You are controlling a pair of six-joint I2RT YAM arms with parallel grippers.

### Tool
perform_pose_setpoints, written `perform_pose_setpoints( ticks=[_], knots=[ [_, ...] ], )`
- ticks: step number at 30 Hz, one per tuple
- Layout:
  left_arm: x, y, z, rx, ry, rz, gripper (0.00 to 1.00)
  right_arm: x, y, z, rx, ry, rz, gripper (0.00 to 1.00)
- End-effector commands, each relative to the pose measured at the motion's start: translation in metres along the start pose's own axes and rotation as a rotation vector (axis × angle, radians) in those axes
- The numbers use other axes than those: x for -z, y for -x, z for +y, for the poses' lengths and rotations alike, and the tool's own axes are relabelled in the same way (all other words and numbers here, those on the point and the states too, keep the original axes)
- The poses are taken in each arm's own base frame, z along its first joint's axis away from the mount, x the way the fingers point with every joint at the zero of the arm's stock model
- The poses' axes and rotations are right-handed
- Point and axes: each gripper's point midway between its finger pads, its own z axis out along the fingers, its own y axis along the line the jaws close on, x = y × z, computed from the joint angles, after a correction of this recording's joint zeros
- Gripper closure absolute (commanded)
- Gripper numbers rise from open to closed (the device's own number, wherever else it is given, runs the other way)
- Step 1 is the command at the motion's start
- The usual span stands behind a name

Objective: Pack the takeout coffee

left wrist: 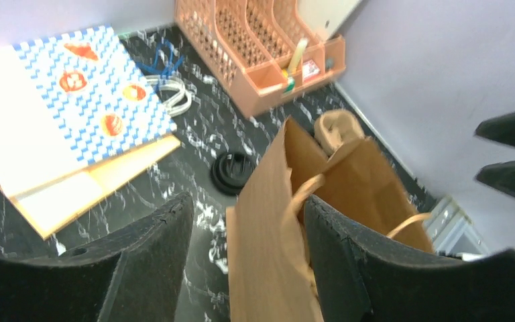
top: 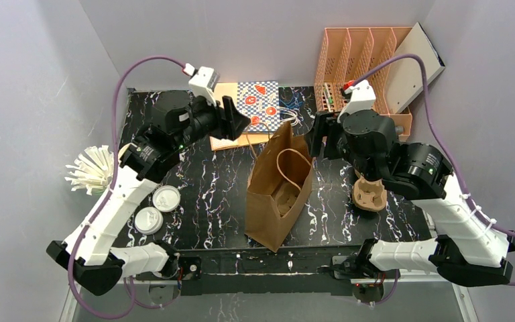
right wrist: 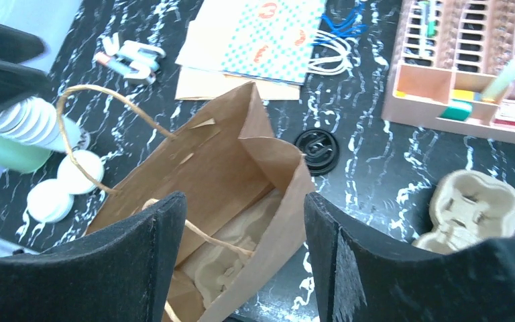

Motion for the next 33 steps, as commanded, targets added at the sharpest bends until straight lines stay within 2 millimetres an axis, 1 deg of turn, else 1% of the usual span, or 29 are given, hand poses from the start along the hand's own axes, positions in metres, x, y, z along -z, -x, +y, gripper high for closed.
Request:
perform_pose_setpoints(
  ticks=[1, 4, 6, 9, 11, 14, 16, 19, 21, 23, 25, 27, 29, 31, 33],
  knots=[
    [-0.003, 0.023, -0.002, -0.008, 0.025, -0.021, 0.41, 0.005, 0.001, -0.029, -0.026, -0.169, 0.009, 0.28],
    [-0.026, 0.011, -0.005, 0.032, 0.001, 0.058, 0.41, -0.001, -0.018, -0.037, -0.021, -0.251, 0.089, 0.33],
    [-0.039, 0.004, -0.012, 0.051, -0.046, 0.103, 0.41, -0.004, -0.029, -0.043, -0.022, -0.302, 0.119, 0.37],
    [-0.06, 0.0, -0.015, 0.054, -0.075, 0.144, 0.4, -0.015, -0.043, -0.049, -0.016, -0.314, 0.159, 0.38],
    [-0.071, -0.004, -0.018, 0.053, -0.097, 0.172, 0.39, -0.024, -0.049, -0.052, -0.033, -0.297, 0.189, 0.38],
    [-0.086, -0.01, -0.022, 0.058, -0.138, 0.206, 0.32, -0.034, -0.05, -0.056, -0.057, -0.276, 0.206, 0.39],
    [-0.091, -0.012, -0.027, 0.051, -0.176, 0.219, 0.3, -0.043, -0.05, -0.054, -0.072, -0.248, 0.227, 0.39],
    [-0.093, -0.014, -0.034, 0.047, -0.22, 0.237, 0.3, -0.054, -0.056, -0.047, -0.084, -0.203, 0.279, 0.39],
    [-0.094, -0.017, -0.036, 0.041, -0.243, 0.248, 0.29, -0.06, -0.057, -0.042, -0.095, -0.177, 0.29, 0.39],
    [-0.095, -0.017, -0.034, 0.026, -0.235, 0.25, 0.29, -0.063, -0.053, -0.04, -0.112, -0.155, 0.28, 0.39],
    [-0.094, -0.011, -0.028, -0.001, -0.197, 0.236, 0.29, -0.065, -0.051, -0.037, -0.12, -0.135, 0.279, 0.41],
    [-0.089, 0.009, -0.015, -0.041, -0.102, 0.19, 0.3, -0.068, -0.054, -0.036, -0.124, -0.123, 0.295, 0.43],
    [-0.079, 0.031, -0.001, -0.069, 0.007, 0.126, 0.3, -0.071, -0.059, -0.034, -0.125, -0.112, 0.315, 0.46],
    [-0.066, 0.049, 0.004, -0.093, 0.055, 0.065, 0.3, -0.073, -0.063, -0.033, -0.125, -0.103, 0.326, 0.52],
    [-0.059, 0.056, 0.002, -0.11, 0.053, 0.042, 0.3, -0.075, -0.063, -0.033, -0.123, -0.095, 0.327, 0.63]
  ],
)
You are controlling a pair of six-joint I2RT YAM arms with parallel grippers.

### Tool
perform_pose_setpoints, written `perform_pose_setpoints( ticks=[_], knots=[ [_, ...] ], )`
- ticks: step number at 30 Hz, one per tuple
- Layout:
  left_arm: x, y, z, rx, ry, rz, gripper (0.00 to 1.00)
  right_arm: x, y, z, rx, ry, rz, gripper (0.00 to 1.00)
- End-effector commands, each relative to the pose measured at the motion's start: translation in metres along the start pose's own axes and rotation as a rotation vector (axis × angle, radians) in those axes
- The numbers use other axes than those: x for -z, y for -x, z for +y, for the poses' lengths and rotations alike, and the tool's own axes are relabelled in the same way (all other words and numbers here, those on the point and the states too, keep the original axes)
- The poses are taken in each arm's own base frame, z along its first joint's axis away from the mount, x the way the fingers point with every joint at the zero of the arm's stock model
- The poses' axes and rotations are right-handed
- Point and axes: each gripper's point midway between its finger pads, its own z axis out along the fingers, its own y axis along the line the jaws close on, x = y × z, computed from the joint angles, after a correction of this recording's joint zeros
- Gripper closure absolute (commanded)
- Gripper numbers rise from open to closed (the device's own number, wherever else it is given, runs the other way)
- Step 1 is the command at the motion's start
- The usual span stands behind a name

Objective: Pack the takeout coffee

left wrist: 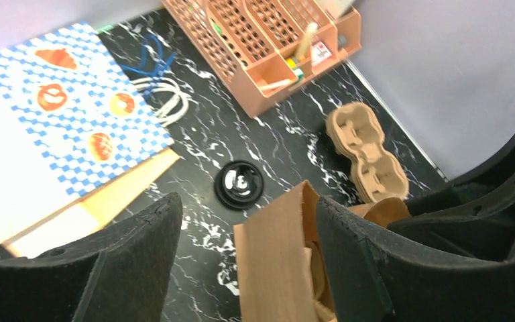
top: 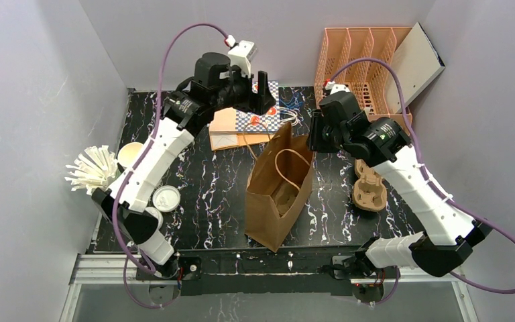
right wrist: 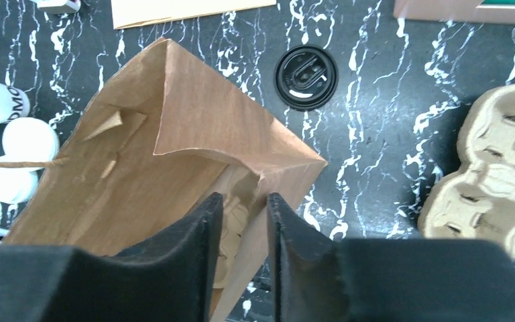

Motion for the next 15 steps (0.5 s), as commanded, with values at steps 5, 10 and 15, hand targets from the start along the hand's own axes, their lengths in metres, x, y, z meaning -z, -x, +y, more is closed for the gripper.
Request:
perform_pose_setpoints(
  ticks=[5, 10, 15],
  knots=[
    [0.045, 0.021, 0.044, -0.04, 0.308, -0.033, 0.3, -0.006, 0.013, 0.021, 0.036, 0.11, -0.025, 0.98],
    [0.063, 0.015, 0.052, -0.024, 0.37, -0.003, 0.29, -0.002, 0.029, 0.044, 0.055, 0.219, -0.074, 0.99],
    [0.065, 0.003, 0.023, -0.016, 0.197, 0.034, 0.26, 0.006, 0.047, 0.058, 0.09, 0.285, -0.138, 0.99]
  ],
)
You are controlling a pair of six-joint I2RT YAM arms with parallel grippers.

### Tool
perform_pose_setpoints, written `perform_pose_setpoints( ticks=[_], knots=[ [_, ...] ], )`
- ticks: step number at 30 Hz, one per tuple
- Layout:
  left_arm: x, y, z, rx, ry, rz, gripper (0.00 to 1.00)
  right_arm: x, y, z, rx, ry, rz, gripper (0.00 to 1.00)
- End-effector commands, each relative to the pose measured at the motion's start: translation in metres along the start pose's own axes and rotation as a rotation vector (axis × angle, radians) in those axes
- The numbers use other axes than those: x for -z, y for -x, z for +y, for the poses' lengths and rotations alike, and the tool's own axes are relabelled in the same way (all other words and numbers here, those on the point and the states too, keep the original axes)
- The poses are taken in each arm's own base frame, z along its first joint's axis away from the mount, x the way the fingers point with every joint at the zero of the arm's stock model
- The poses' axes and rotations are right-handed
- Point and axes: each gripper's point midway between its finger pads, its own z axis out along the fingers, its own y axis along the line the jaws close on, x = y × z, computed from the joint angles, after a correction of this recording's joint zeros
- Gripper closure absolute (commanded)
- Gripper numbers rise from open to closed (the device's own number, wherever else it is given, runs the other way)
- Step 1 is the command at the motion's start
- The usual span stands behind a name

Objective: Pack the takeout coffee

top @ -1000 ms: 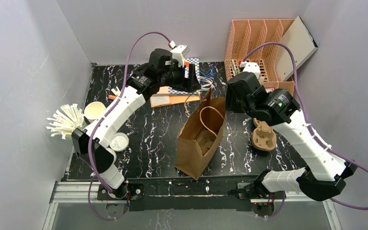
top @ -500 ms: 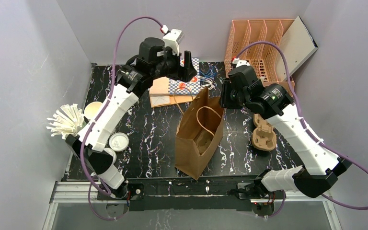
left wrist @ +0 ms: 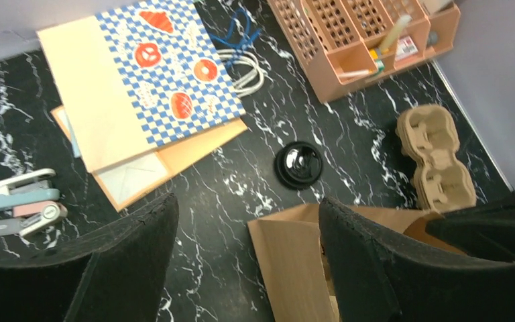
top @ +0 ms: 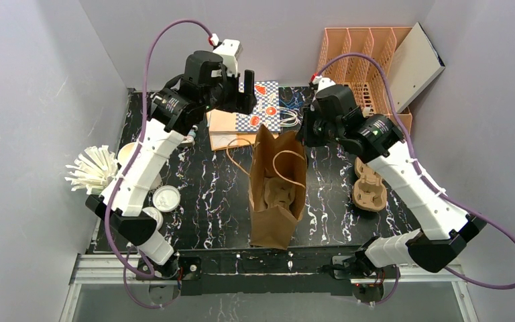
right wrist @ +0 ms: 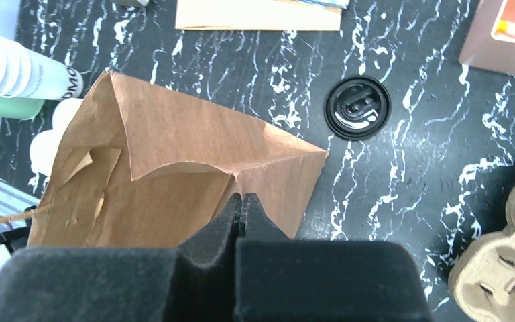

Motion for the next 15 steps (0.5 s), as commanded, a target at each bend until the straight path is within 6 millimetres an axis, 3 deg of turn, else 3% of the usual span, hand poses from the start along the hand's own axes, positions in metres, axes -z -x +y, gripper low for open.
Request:
perform_pose_setpoints(
  ticks=[1, 9, 15],
  knots=[
    [0.025, -0.014, -0.017, 0.0, -0.121, 0.058, 0.25, 0.015, 0.041, 0.026, 0.041, 0.119, -0.134, 0.99],
    [0.029, -0.059, -0.048, 0.071, -0.299, 0.261, 0.29, -0.001, 0.037, 0.03, 0.051, 0.127, -0.101, 0.99],
    [0.029, -0.081, -0.045, 0.104, -0.28, 0.343, 0.35, -0.003, 0.037, 0.031, 0.048, 0.135, -0.106, 0.99]
  ],
)
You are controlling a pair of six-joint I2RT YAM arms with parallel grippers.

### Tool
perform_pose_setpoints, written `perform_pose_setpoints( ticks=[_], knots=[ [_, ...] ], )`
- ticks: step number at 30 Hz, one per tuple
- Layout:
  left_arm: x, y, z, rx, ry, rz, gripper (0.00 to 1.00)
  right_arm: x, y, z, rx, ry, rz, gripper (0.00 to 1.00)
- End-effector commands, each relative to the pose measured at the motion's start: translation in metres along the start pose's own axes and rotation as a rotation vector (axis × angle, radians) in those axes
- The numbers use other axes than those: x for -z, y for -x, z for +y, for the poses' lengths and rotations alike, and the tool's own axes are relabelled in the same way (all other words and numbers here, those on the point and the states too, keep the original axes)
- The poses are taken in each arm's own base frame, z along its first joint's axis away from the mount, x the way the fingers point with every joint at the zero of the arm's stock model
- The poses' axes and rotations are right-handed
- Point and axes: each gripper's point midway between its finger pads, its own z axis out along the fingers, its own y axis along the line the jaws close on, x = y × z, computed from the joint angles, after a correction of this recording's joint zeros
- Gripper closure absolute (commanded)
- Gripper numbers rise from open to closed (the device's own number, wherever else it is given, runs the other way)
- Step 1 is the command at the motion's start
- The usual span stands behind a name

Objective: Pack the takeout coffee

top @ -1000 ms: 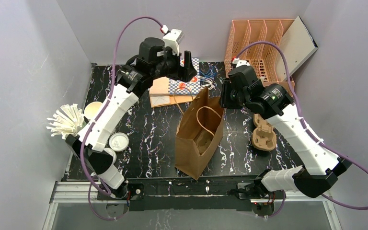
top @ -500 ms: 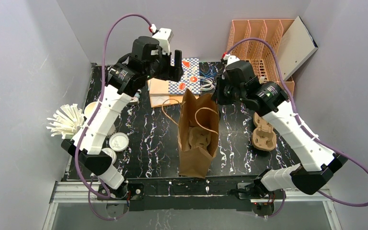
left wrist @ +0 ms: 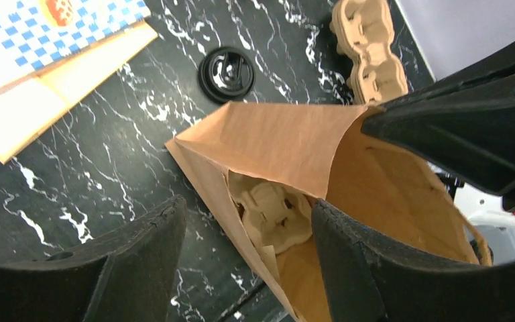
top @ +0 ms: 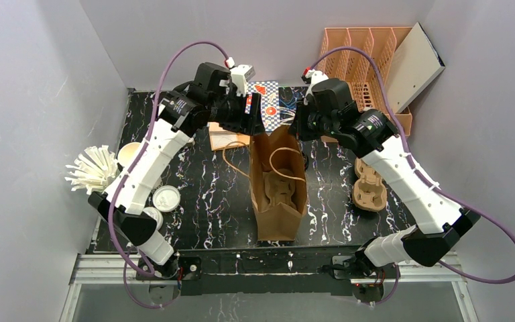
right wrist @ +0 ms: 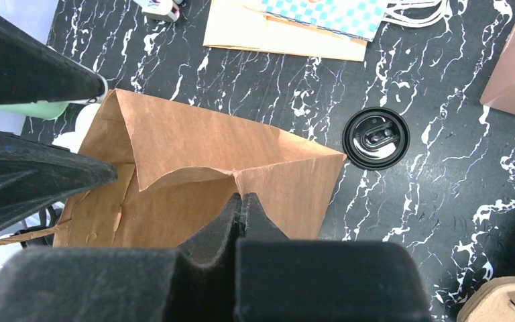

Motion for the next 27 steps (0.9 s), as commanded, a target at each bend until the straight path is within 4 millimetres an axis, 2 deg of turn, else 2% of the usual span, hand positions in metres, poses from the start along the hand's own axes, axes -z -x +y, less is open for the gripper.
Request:
perform_pose_setpoints(
  ticks=[1, 5, 8, 10, 11, 15, 19, 23, 27],
  knots=[
    [0.013, -0.022, -0.003, 0.045, -0.012, 0.083, 0.37, 0.006, 0.018, 0.009, 0.007, 0.044, -0.071, 0.99],
    [0.006, -0.035, 0.014, 0.067, 0.07, 0.137, 0.5, 0.008, 0.021, 0.01, 0.008, 0.048, -0.08, 0.99],
    [0.003, -0.036, 0.019, 0.072, 0.095, 0.133, 0.78, 0.01, 0.024, 0.011, 0.007, 0.051, -0.089, 0.99],
    [0.01, -0.024, 0.026, 0.065, 0.146, 0.078, 0.95, 0.013, 0.029, 0.014, 0.007, 0.062, -0.112, 0.99],
    [0.016, -0.017, 0.027, 0.058, 0.166, 0.038, 0.99, 0.015, 0.032, 0.015, 0.006, 0.069, -0.127, 0.99],
    [0.051, 0.017, 0.014, 0.034, 0.134, -0.168, 1.0, 0.025, 0.047, 0.025, 0.015, 0.12, -0.189, 0.99],
    [0.076, 0.033, 0.004, 0.017, 0.098, -0.299, 1.0, 0.039, 0.067, 0.036, 0.026, 0.174, -0.279, 0.99],
    [0.089, 0.029, 0.01, -0.006, 0.123, -0.349, 1.0, 0.054, 0.081, 0.039, 0.035, 0.196, -0.366, 0.99],
    [0.1, 0.017, 0.005, -0.041, 0.076, -0.401, 1.0, 0.06, 0.077, 0.038, 0.051, 0.223, -0.411, 0.99]
  ],
)
